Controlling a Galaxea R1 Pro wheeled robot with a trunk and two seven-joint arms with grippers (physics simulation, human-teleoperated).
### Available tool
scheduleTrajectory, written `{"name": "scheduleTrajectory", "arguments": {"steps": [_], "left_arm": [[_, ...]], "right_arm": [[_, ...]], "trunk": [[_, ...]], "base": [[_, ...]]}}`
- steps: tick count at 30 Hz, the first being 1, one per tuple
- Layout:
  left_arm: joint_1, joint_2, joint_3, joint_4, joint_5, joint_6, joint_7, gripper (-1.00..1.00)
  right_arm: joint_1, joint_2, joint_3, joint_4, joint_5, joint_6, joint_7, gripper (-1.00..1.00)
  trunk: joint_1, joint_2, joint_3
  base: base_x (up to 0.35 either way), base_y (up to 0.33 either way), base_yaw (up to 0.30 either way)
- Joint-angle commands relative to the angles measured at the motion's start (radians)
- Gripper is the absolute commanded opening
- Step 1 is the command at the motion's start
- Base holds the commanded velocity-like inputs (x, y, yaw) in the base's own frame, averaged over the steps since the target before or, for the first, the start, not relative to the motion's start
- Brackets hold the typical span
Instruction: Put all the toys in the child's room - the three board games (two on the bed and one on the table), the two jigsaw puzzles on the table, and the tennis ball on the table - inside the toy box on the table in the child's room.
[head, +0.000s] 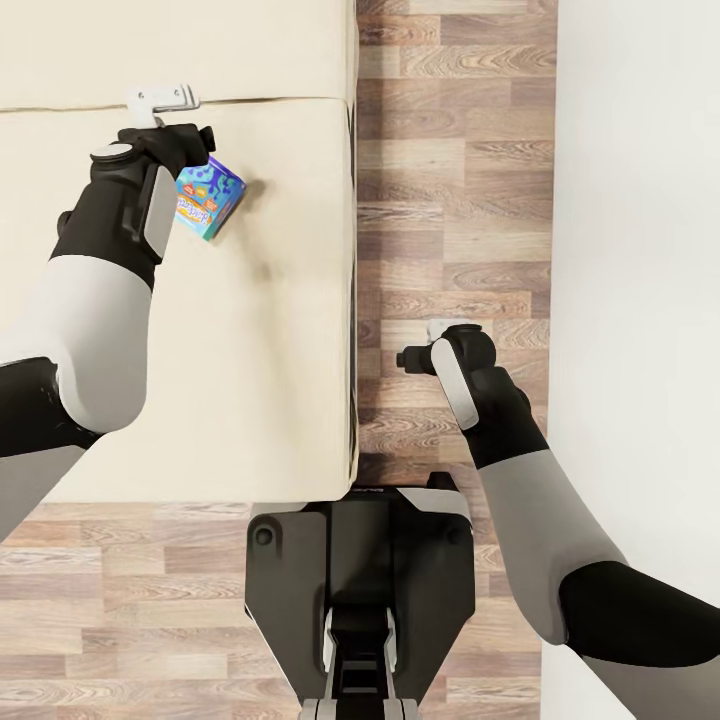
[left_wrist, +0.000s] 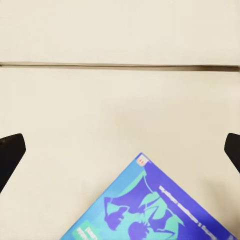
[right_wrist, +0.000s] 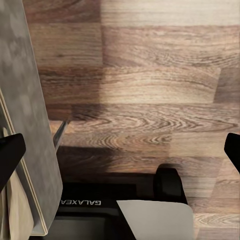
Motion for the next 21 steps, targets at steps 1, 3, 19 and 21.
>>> {"name": "scheduleTrajectory", "arguments": {"steps": [1,3,19,21], "left_arm": [[0.0,-0.001,0.005,-0.001,-0.01,0.005,-0.002,1.0],[0.0,-0.001,0.005,-0.001,-0.01,0.004,-0.003,1.0],[0.005,-0.007,0.004,0.002,-0.011,0.0,-0.008,1.0],[0.005,-0.007,0.003,0.002,-0.011,0.0,-0.007,1.0]], "right_arm": [[0.0,0.0,0.001,-0.001,-0.01,0.003,-0.01,1.0],[0.0,0.0,0.001,-0.001,-0.01,0.003,-0.01,1.0],[0.0,0.0,-0.001,0.001,-0.01,0.003,-0.01,1.0],[0.0,0.0,0.0,0.0,-0.01,0.003,-0.01,1.0]], "trunk": [[0.001,-0.002,-0.002],[0.001,-0.002,-0.003],[0.001,-0.002,-0.026],[0.001,-0.002,-0.029]], "base": [[0.0,0.0,0.0],[0.0,0.0,0.0],[0.0,0.0,0.0],[0.0,0.0,0.0]]}}
